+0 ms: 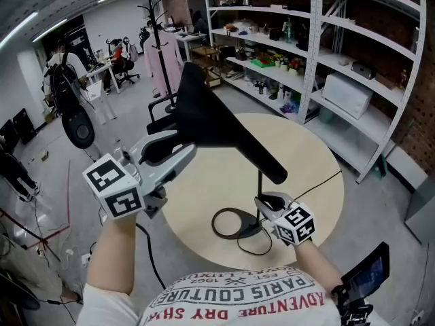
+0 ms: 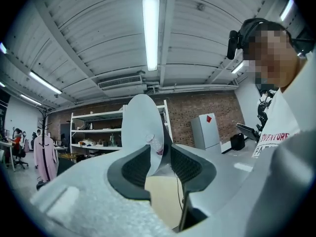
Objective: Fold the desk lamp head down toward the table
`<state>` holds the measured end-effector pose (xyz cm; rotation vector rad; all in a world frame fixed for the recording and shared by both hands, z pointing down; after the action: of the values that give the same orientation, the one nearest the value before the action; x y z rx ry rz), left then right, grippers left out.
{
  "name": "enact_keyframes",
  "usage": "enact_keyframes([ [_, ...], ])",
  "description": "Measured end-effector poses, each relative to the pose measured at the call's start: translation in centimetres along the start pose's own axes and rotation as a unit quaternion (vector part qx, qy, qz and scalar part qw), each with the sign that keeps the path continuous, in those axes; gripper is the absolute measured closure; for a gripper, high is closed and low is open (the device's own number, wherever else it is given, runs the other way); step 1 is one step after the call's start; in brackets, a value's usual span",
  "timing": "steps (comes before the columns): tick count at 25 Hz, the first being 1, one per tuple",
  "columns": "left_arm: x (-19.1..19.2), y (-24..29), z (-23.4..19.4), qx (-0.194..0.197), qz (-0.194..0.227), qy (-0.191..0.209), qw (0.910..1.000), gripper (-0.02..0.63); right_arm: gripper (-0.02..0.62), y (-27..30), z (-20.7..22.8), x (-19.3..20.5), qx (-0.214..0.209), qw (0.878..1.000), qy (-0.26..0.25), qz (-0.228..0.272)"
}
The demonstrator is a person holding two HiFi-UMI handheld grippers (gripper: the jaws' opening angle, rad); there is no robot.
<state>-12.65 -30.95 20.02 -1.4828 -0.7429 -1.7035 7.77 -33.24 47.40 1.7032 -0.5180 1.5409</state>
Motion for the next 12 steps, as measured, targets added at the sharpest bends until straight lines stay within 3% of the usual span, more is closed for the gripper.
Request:
enact_keyframes([
  [4,-0.48,0.32,0.43,0.015,-0.001,0.004,0.9999,0.49,0.555,-0.08,0.0,-0.1,0.001,1.0,0.001,0.003],
  [5,-0.5,0.44,0.51,0.016,-0.003,0.009,0.9998,0.523,0.555,-0.08,0.06,-0.05,0.001,1.0,0.002,0.004],
  [12,-0.67,0.85,0.71,0.028,-0.016,0.027,0.9991,0.545,0.555,-0.17,0.15,-0.13,0.002,1.0,0.002,0.005],
])
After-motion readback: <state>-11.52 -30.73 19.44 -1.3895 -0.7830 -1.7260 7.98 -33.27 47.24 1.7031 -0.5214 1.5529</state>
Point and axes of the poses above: the fingertips, and each gripper's own axes: y forward along the fingers, z to its right, x out of its underside, the point moved 4 cm from there along -y, backward along the fingers, and after that the axes turned 3 degrees about y, right-handed, at the moved point
